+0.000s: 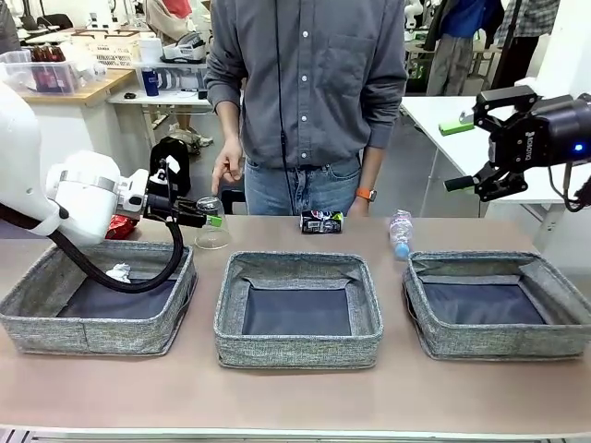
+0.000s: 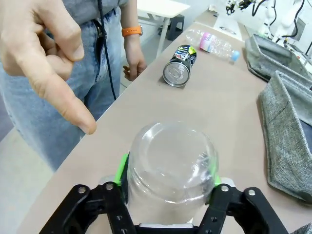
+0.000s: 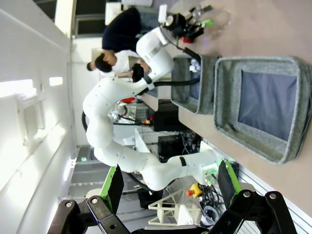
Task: Sort the waste into the appropriate baskets.
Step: Pick up the waste item pointed out by the person.
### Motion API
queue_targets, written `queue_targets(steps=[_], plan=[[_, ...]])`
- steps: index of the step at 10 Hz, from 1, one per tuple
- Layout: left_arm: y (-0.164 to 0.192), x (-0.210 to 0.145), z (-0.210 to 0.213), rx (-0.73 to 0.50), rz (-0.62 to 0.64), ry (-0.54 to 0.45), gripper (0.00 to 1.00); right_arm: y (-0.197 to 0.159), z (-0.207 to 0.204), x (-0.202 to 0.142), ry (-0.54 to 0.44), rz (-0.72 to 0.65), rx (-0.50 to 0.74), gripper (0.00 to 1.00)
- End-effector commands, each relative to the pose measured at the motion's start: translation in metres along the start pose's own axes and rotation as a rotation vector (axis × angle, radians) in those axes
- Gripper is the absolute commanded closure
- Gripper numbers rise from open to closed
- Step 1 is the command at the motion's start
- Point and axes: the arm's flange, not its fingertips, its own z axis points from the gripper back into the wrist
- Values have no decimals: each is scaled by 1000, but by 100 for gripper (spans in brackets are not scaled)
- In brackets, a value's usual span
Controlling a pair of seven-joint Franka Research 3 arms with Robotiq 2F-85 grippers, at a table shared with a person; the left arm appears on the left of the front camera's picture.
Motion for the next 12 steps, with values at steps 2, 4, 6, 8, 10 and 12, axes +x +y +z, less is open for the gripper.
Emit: queue_targets(steps=[2,4,6,8,10,12], plan=[[-7,-2,10,-7,29,-16,60,5,1,2,4,-13,3,0],[-14,1,18,-9,35,-14,60,5,1,2,4,-13,3,0],[-24,9,27,-21,51,-11,60,5,1,2,4,-13,3,0],[-42,46,59,-27,127,-39,60,5,1,2,4,-13,3,0],[-73,117,117,83,193,-11,60,5,1,2,4,-13,3,0],[-121,190,167,30,384,279,60,5,1,2,4,-13,3,0]])
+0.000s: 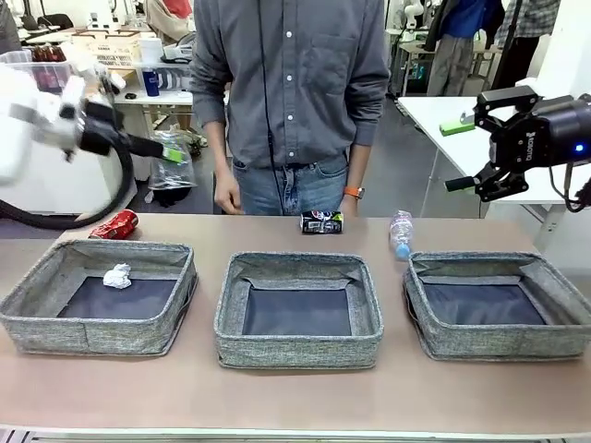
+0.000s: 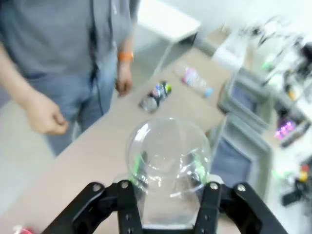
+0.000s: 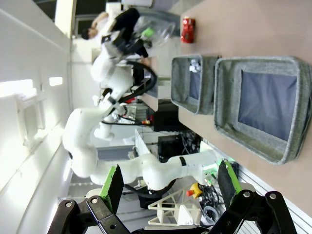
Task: Sort the waste into the appropriate baskets.
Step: Pick up the waste item pointed out by the person.
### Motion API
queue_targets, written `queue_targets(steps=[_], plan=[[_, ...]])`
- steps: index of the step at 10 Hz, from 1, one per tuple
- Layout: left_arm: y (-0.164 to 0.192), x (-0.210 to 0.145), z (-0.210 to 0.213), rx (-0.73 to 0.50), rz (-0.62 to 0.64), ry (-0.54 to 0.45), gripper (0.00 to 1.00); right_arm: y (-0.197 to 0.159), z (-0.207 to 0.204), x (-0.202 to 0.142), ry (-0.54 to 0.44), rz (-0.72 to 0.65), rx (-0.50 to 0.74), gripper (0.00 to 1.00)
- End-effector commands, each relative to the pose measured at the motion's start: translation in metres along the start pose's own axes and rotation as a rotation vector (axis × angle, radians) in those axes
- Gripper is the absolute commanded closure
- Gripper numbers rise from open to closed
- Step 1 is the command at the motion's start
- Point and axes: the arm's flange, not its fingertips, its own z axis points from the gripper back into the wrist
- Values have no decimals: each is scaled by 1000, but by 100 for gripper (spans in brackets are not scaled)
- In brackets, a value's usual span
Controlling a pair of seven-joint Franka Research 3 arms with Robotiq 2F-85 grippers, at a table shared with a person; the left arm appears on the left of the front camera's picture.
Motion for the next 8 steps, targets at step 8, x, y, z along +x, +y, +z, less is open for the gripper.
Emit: queue_targets(steps=[8], plan=[[-93,26,44,-61,413,462,60,4,1,2,4,-14,3,0]])
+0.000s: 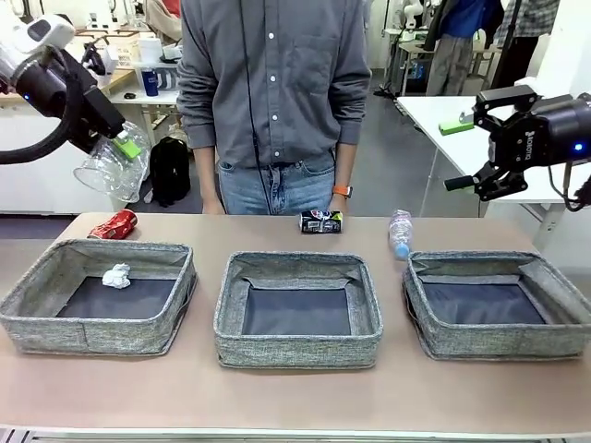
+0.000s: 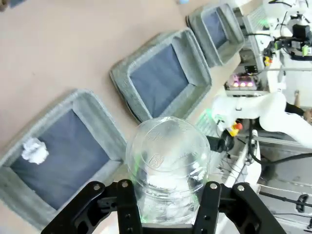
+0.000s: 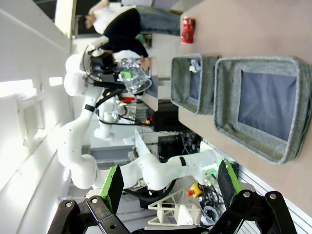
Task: Sort the waste into the appropriate baskets.
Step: Pick up the waste item pointed out by the person.
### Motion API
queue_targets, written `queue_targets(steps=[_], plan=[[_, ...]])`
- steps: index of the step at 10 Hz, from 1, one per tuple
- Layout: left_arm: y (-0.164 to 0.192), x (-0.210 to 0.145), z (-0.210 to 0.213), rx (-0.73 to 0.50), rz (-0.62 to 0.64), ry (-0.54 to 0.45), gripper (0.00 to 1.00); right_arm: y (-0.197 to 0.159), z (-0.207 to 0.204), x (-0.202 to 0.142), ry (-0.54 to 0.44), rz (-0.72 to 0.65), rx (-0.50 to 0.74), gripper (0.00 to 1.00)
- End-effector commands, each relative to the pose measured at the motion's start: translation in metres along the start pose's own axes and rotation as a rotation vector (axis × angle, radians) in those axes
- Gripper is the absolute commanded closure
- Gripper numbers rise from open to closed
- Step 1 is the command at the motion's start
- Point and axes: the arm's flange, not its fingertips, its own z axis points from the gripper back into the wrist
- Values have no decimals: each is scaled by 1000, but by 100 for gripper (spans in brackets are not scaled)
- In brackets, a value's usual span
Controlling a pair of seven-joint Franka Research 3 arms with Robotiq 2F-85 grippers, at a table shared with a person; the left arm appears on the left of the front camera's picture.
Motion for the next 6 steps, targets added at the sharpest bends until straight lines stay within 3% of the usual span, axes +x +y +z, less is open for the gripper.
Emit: queue_targets(steps=[1,2,3,4,6], plan=[[0,-7,-3,29,-44,-27,60,5,1,2,4,-14,3,0],[0,0,0,0,0,0,59,5,1,2,4,-14,3,0],[-12,4,-26,-11,134,112,59,0,0,0,0,0,0,0],[-57,29,-33,35,180,151,59,25,26,-7,-32,88,-69,0],[-158,74,-53,155,233,226,59,33,74,-19,-100,150,-127,0]])
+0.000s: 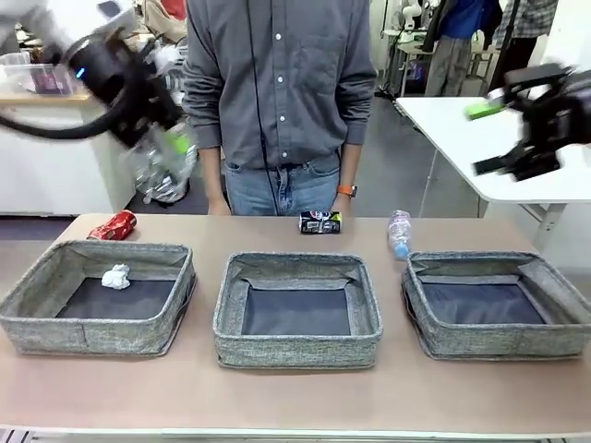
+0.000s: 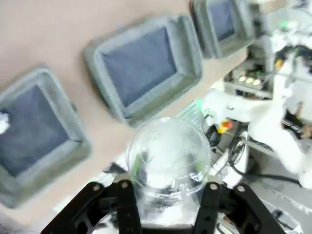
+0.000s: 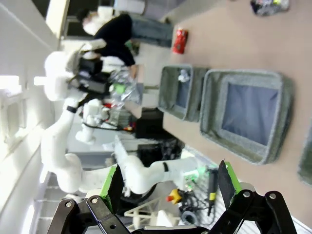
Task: Sort the waste into the appropriate baskets.
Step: Pick up the waste item pointed out by the person.
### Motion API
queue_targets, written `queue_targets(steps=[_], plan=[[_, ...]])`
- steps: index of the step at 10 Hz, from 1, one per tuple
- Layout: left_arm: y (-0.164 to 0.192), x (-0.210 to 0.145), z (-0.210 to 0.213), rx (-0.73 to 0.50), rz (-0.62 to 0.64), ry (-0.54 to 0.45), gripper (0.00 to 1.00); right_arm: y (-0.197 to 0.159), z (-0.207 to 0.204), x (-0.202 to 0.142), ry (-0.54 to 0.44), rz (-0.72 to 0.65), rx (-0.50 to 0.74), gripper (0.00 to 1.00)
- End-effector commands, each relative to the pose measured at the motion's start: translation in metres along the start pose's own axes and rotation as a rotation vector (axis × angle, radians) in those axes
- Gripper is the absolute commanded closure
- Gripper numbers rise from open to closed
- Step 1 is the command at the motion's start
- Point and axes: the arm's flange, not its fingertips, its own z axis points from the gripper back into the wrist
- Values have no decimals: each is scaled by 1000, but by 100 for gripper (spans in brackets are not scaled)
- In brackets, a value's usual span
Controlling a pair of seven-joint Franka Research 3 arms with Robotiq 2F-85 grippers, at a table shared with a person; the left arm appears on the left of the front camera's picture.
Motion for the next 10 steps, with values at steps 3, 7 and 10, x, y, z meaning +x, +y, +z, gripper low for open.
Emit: queue_targets(steps=[3,7,10], plan=[[-165,35,-15,281,15,217,59,0,0,0,0,0,0,0],[-232,35,-32,365,64,178,59,0,0,0,0,0,0,0],[-243,40,-39,326,103,172,59,0,0,0,0,0,0,0]])
